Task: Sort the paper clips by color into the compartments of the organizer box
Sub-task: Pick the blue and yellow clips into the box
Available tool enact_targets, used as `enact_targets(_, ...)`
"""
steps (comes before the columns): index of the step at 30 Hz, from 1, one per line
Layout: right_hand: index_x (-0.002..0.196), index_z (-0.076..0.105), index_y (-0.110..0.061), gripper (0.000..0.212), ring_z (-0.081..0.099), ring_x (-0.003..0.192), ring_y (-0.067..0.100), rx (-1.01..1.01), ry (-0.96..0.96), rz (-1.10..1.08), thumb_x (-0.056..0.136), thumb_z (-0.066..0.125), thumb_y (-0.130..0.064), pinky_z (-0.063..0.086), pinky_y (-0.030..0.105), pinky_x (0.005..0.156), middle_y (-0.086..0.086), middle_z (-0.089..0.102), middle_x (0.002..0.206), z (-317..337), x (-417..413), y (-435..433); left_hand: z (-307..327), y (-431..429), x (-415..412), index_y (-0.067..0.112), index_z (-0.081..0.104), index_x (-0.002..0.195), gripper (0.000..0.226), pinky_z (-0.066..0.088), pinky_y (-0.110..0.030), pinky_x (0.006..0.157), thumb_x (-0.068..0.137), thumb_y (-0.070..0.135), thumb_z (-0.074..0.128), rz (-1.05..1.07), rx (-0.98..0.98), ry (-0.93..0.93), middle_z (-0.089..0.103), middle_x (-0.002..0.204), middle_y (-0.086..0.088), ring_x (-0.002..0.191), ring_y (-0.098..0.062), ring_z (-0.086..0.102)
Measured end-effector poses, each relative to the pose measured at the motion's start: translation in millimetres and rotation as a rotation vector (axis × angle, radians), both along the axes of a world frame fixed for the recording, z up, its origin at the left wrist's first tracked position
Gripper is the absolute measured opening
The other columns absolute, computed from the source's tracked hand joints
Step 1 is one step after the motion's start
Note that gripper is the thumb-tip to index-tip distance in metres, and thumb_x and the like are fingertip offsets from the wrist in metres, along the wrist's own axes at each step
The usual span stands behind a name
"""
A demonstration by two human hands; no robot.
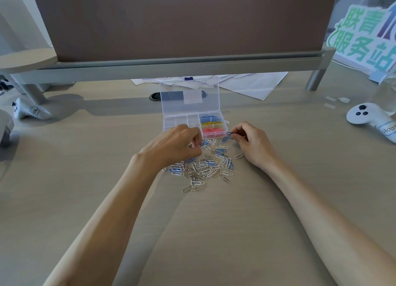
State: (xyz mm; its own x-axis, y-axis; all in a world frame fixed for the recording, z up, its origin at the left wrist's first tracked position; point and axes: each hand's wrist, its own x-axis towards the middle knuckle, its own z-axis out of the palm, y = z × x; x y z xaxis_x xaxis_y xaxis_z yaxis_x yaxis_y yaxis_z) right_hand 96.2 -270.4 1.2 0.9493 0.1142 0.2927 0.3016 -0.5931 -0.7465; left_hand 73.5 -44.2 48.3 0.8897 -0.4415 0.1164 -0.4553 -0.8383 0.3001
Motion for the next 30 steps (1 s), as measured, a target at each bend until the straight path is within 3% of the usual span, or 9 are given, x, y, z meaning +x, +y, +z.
enact_targets(6, 0.092, 0.063, -0.015, 0.008, 0.054, 0.071, 0.002, 0.01, -0.013, -0.003, 0.093, 0.059, -0.008, 0.037, 0.007, 0.061, -0.01, 0.061, 0.08, 0.3, -0.6, -0.6, -7.7, 6.3, 2.5, 0.02, 0.064, 0.092, 0.008, 0.051, -0.034, 0.076, 0.084, 0.022, 0.063, 0.049, -0.049, 0.012, 0.061, 0.086, 0.01, 0.082, -0.011, 0.057)
enact_targets(9, 0.092, 0.063, -0.016, 0.008, 0.054, 0.072, 0.001, 0.0, -0.019, 0.0, 0.093, 0.059, -0.008, 0.038, 0.006, 0.062, -0.01, 0.061, 0.08, 0.0, -0.5, -1.0, -2.2, 10.1, 3.1, 0.025, 0.065, 0.093, 0.009, 0.052, -0.034, 0.071, 0.085, 0.027, 0.062, 0.061, 0.019, -0.02, 0.056, 0.084, 0.017, 0.084, -0.008, 0.055)
enact_targets(14, 0.093, 0.064, -0.015, 0.008, 0.055, 0.074, 0.001, -0.005, -0.014, 0.0, 0.093, 0.059, -0.009, 0.039, 0.007, 0.064, -0.011, 0.062, 0.081, -0.5, -0.8, -0.8, 13.9, 16.3, 1.2, 0.033, 0.069, 0.085, 0.005, 0.045, -0.023, 0.062, 0.082, 0.034, 0.064, 0.083, 0.158, 0.083, 0.065, 0.084, 0.02, 0.081, -0.003, 0.06)
enact_targets(19, 0.092, 0.064, -0.014, 0.008, 0.055, 0.074, 0.002, 0.003, -0.008, -0.006, 0.092, 0.059, -0.008, 0.039, 0.007, 0.063, -0.012, 0.061, 0.08, 0.3, -1.5, -1.4, 16.5, 10.6, -3.3, 0.032, 0.071, 0.079, 0.007, 0.051, -0.03, 0.068, 0.079, 0.033, 0.064, 0.092, 0.255, 0.094, 0.067, 0.084, 0.018, 0.08, -0.009, 0.062)
enact_targets(23, 0.092, 0.064, -0.013, 0.008, 0.054, 0.069, 0.0, 0.006, -0.009, -0.011, 0.092, 0.059, -0.007, 0.037, 0.006, 0.06, -0.015, 0.059, 0.076, 0.2, -1.7, -1.7, 17.2, 7.5, -4.9, 0.031, 0.072, 0.082, 0.008, 0.04, -0.025, 0.062, 0.082, 0.034, 0.064, 0.075, 0.307, 0.072, 0.062, 0.083, 0.019, 0.081, -0.008, 0.06)
enact_targets(28, 0.091, 0.064, -0.014, 0.008, 0.054, 0.07, 0.001, -0.005, -0.016, -0.004, 0.092, 0.06, -0.006, 0.038, 0.006, 0.061, -0.014, 0.059, 0.076, 0.2, -1.3, -1.9, 16.8, 3.8, -5.4, 0.032, 0.069, 0.08, 0.008, 0.05, -0.03, 0.072, 0.082, 0.033, 0.061, 0.06, 0.376, 0.028, 0.068, 0.089, 0.013, 0.085, -0.012, 0.063)
enact_targets(30, 0.091, 0.064, -0.014, 0.009, 0.054, 0.069, 0.001, 0.004, -0.007, -0.003, 0.092, 0.06, -0.007, 0.038, 0.006, 0.06, -0.013, 0.059, 0.076, 0.4, -1.5, -1.8, 16.1, 1.3, -5.9, 0.034, 0.063, 0.075, 0.007, 0.047, -0.029, 0.069, 0.081, 0.032, 0.059, 0.036, 0.419, -0.007, 0.068, 0.091, 0.01, 0.085, -0.014, 0.063)
